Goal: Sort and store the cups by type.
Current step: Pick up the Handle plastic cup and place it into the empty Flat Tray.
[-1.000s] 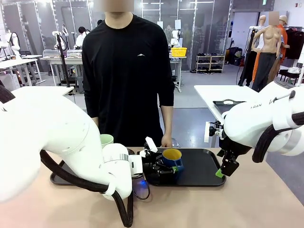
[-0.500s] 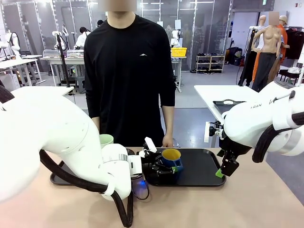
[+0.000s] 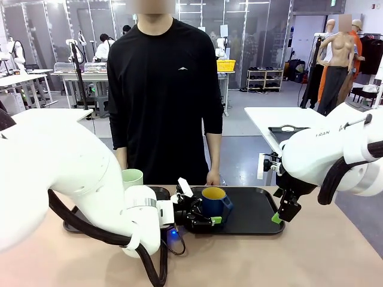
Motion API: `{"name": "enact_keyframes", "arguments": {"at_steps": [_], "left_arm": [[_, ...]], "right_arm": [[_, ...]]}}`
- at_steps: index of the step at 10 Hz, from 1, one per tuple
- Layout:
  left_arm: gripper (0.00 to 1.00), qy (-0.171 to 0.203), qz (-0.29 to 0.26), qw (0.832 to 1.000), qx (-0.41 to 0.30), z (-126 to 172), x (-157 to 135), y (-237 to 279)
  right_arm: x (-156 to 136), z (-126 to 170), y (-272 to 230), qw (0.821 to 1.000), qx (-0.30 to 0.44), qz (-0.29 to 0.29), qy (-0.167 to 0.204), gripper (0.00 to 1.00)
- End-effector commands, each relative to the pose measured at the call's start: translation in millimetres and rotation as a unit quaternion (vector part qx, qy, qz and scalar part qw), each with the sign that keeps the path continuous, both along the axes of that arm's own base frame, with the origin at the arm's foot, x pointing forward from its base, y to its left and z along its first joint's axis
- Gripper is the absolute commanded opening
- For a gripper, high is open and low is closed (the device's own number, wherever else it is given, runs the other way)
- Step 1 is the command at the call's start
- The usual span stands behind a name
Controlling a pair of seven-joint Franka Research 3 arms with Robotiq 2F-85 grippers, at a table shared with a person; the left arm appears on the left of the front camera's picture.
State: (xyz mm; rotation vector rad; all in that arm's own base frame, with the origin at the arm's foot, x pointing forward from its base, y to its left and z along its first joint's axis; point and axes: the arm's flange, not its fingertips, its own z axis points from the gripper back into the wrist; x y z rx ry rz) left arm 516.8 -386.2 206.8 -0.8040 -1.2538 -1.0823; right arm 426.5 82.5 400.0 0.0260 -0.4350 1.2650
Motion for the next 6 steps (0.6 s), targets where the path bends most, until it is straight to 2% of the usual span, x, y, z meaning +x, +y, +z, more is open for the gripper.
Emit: {"name": "enact_keyframes", "arguments": {"at_steps": [1, 6], "left_arm": [[1.00, -0.021, 0.006, 1.000, -0.008, -2, -19, 4], [1.00, -0.016, 0.032, 0.999, -0.006, 1, -38, 22]], "right_arm": [[-2, -2, 0, 1.000, -0.003, -0.008, -0.005, 1.00], [-2, -2, 0, 1.000, -0.003, -0.008, -0.005, 1.00]]}}
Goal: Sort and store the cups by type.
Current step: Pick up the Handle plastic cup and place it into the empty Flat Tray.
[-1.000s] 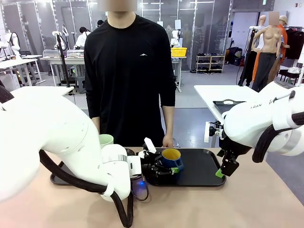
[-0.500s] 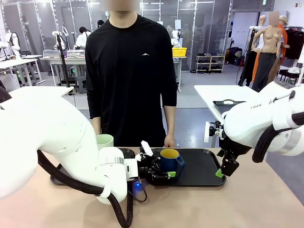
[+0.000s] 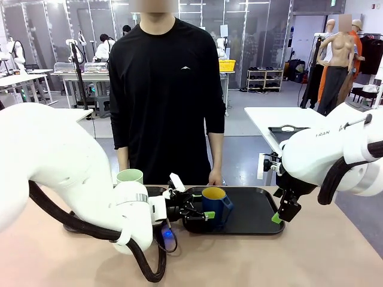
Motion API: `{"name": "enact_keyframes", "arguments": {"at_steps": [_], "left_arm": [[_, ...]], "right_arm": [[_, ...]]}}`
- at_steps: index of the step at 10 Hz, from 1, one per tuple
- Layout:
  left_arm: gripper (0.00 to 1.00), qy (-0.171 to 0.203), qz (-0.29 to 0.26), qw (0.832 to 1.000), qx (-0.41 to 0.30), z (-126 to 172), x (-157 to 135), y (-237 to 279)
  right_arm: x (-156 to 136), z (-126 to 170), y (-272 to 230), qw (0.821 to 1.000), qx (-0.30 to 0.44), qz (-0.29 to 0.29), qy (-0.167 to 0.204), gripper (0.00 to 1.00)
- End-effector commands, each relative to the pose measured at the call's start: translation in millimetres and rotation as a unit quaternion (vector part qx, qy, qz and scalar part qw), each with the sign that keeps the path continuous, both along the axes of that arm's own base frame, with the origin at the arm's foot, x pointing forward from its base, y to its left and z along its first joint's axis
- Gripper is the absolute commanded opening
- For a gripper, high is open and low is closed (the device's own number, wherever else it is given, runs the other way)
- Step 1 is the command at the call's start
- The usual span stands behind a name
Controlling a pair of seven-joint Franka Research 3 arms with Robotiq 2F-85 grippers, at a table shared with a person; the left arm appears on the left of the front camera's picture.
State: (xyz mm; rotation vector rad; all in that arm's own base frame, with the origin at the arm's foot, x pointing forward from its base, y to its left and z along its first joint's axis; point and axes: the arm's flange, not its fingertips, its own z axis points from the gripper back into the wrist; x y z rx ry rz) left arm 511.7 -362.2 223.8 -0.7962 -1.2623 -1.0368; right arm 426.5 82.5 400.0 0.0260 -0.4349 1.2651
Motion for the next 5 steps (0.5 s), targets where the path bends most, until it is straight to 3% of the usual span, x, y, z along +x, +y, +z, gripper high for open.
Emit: {"name": "enact_keyframes", "arguments": {"at_steps": [1, 5], "left_arm": [[1.00, -0.024, 0.021, 0.999, 0.006, -16, -37, 3], [1.00, -0.008, 0.012, 1.000, 0.025, -13, -69, 15]], "right_arm": [[-2, -2, 0, 1.000, -0.003, -0.008, -0.005, 1.00], [-2, -2, 0, 1.000, -0.003, -0.008, -0.005, 1.00]]}}
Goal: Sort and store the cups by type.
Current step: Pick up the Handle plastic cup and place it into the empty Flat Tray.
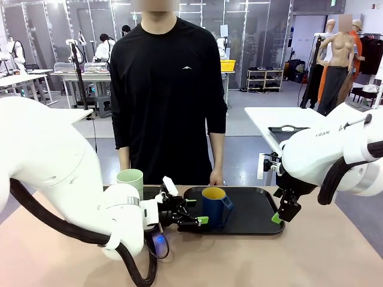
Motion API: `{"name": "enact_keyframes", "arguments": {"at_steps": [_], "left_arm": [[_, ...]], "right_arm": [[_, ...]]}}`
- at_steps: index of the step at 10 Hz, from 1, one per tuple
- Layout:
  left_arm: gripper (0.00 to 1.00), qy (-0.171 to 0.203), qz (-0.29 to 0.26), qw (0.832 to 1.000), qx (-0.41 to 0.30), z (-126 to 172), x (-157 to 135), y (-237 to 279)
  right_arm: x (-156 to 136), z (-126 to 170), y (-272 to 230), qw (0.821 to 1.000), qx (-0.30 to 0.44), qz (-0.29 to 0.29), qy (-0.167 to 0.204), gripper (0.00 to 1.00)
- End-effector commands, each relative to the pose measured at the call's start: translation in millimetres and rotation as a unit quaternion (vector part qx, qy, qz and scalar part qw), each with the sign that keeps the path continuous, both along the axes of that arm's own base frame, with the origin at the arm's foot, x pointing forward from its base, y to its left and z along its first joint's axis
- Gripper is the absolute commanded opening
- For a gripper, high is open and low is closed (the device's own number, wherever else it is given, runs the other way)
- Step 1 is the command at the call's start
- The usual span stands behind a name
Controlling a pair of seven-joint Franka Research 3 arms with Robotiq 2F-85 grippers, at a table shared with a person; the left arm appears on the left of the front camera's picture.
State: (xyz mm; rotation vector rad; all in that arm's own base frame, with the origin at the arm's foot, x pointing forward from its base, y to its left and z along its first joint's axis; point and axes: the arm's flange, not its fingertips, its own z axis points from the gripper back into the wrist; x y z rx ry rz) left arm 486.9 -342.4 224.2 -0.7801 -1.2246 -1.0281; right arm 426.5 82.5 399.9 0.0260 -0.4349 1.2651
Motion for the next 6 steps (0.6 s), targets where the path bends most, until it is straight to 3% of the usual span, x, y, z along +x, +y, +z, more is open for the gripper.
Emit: {"name": "enact_keyframes", "arguments": {"at_steps": [1, 3, 5, 6], "left_arm": [[1.00, -0.025, 0.011, 0.999, 0.016, -12, -52, -1], [1.00, -0.051, 0.039, 0.998, 0.028, -11, -58, 7], [1.00, -0.041, 0.029, 0.998, 0.025, -16, -60, 14], [1.00, -0.016, 0.019, 1.000, 0.017, 23, -4, 25]], "right_arm": [[-2, -2, 0, 1.000, -0.003, -0.008, -0.005, 1.00], [-2, -2, 0, 1.000, -0.003, -0.008, -0.005, 1.00], [-2, -2, 0, 1.000, -0.003, -0.008, -0.005, 1.00], [-2, -2, 0, 1.000, -0.003, -0.008, -0.005, 1.00]]}}
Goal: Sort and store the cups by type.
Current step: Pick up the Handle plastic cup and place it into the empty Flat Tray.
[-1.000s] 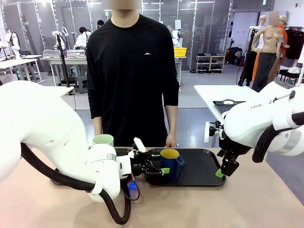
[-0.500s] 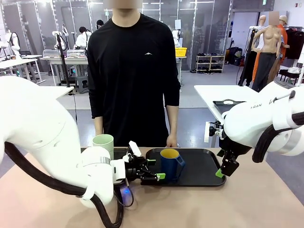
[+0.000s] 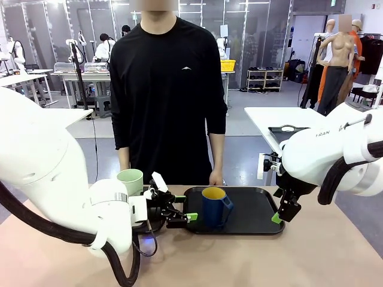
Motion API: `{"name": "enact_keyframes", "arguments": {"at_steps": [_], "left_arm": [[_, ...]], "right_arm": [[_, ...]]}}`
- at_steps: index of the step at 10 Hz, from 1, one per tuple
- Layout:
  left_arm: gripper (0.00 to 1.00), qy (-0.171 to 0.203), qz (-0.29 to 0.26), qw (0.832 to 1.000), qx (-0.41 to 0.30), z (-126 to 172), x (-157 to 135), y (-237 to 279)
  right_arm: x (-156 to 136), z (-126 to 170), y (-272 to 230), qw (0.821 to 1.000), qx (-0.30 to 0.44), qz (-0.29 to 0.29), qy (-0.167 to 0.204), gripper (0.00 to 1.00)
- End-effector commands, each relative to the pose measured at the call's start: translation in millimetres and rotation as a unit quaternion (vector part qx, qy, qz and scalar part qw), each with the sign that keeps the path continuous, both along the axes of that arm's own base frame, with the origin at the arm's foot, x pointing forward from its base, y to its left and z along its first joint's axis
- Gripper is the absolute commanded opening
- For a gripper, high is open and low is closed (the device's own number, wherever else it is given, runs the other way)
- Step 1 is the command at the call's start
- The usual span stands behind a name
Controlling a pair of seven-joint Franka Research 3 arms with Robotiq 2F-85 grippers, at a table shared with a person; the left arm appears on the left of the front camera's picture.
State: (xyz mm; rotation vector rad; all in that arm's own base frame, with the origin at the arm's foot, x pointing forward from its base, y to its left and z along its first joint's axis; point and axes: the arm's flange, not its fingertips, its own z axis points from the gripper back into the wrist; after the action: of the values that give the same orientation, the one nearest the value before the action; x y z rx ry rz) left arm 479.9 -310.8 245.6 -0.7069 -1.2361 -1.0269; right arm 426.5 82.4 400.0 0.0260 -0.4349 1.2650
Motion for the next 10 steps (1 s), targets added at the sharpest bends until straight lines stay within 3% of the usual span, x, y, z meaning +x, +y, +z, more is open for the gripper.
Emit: {"name": "enact_keyframes", "arguments": {"at_steps": [1, 10], "left_arm": [[1.00, -0.002, -0.004, 1.000, -0.003, 1.7, 3.5, -6.8], [1.00, -0.002, -0.004, 1.000, -0.003, 1.7, 3.5, -6.8]], "right_arm": [[-2.3, -1.9, 0.5, 1.000, -0.003, -0.008, -0.005, 1.00], [-2.3, -1.9, 0.5, 1.000, -0.003, -0.008, -0.005, 1.00]]}}
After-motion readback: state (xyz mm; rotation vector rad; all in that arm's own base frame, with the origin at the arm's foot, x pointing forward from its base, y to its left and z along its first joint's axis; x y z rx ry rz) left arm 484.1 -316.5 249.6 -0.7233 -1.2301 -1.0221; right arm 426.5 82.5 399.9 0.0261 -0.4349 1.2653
